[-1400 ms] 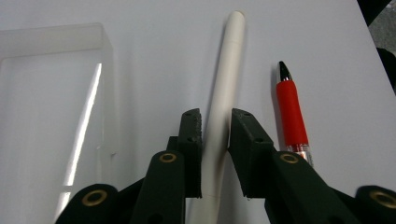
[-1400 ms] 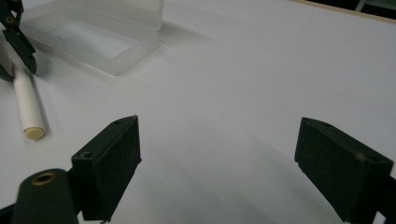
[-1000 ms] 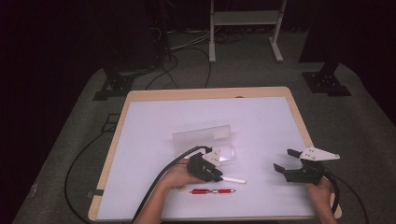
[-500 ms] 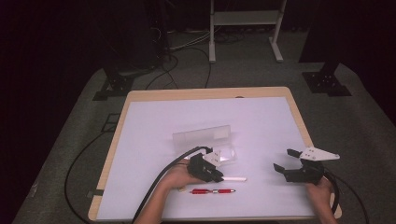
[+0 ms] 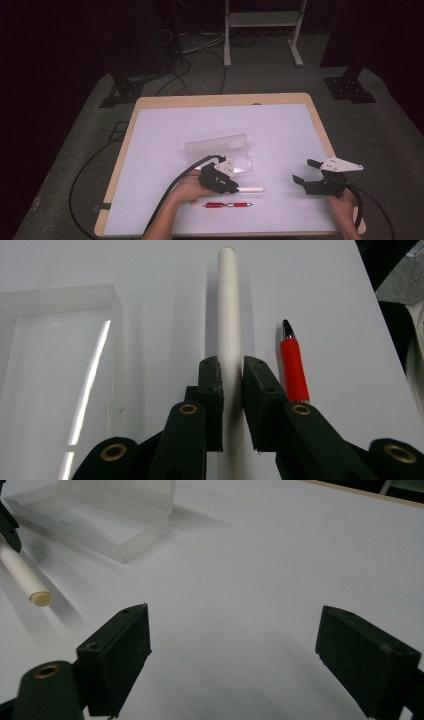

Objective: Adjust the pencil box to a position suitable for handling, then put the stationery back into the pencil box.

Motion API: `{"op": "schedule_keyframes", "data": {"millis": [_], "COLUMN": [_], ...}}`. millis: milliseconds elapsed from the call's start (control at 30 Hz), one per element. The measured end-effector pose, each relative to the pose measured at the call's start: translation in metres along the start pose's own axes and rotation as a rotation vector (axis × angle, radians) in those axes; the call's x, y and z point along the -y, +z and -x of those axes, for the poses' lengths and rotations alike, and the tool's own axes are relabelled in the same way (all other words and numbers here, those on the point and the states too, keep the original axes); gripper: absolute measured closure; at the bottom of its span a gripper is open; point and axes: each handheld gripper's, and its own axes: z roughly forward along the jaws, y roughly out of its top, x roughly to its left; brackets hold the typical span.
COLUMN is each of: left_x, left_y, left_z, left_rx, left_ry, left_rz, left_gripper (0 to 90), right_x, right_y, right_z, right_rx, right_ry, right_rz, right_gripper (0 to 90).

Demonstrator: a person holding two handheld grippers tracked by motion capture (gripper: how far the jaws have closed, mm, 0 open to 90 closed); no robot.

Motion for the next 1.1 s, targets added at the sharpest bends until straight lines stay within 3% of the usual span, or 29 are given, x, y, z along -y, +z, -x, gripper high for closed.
{"op": "schedule_keyframes", "data": {"millis": [600, 1100], "left_x": [-0.002, -0.001], "left_y": [-0.014, -0.033], "left_z": [0.001, -0.001], "left_rx": [-0.014, -0.054], "left_ry": [-0.009, -0.027], "left_rz": [0.013, 0.039], "left_gripper": [78.8, 78.8], "right_x": [0.000, 0.000], "right_y": [0.000, 0.000], "right_z": [0.000, 0.000], "right_rx": [-0.003, -0.002], "right_ry": [0.000, -0.001], "right_rz": [0.001, 0.001], "right_gripper": [13.6, 13.6]}}
